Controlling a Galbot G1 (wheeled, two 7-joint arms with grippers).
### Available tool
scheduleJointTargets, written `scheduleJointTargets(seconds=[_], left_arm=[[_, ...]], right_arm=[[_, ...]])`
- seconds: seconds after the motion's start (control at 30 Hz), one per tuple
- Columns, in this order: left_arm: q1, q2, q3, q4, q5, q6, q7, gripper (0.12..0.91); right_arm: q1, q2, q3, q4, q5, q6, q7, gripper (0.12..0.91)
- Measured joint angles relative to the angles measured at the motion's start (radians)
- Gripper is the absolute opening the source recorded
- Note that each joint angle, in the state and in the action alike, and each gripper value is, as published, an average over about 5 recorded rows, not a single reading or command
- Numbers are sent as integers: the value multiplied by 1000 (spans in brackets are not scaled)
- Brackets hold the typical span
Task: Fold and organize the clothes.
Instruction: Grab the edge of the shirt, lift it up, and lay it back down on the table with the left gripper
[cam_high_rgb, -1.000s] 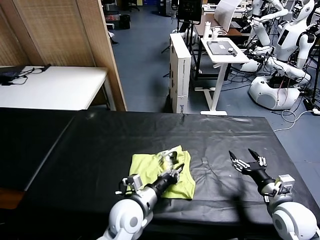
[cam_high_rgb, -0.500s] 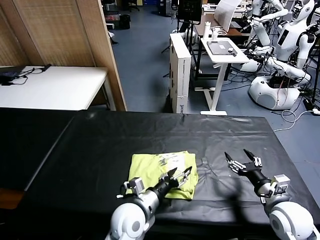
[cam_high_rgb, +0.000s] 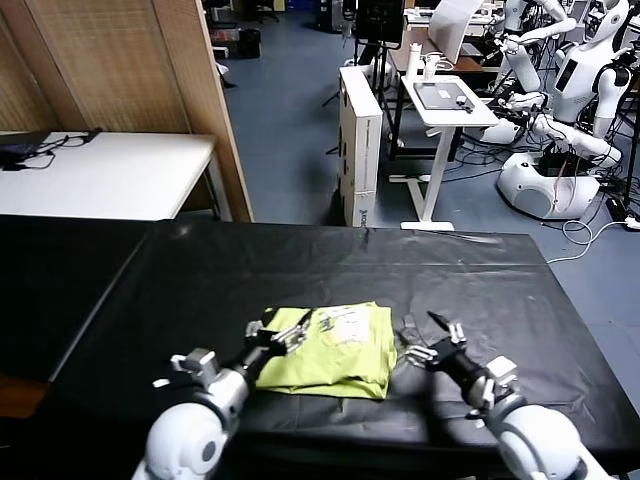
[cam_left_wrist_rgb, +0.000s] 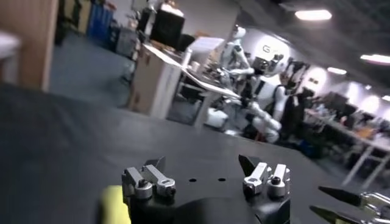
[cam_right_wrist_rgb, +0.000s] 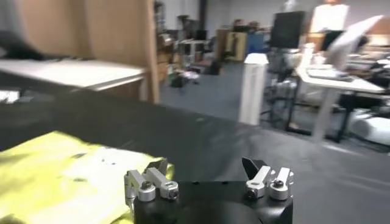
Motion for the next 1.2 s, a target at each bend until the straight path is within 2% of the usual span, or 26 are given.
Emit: scheduleJointTargets(seconds=[0.37, 0.7, 1.03, 1.13, 1.2], left_arm=[[21, -73, -11, 71, 17, -56, 2, 907], [57, -138, -16, 72, 32, -63, 1, 907], [82, -172, -15, 78, 47, -75, 3, 905], [85, -178, -14, 79, 45, -75, 5, 882], [90, -183, -14, 79, 45, -75, 9, 823]], right_arm=[[-7, -2, 51, 8, 38, 17, 2, 907], [12, -1, 82, 7, 65, 17, 5, 907], [22, -5, 93, 7, 79, 17, 6, 907], [23, -5, 96, 7, 79, 17, 6, 907], [24, -6, 96, 7, 80, 18, 6, 907]])
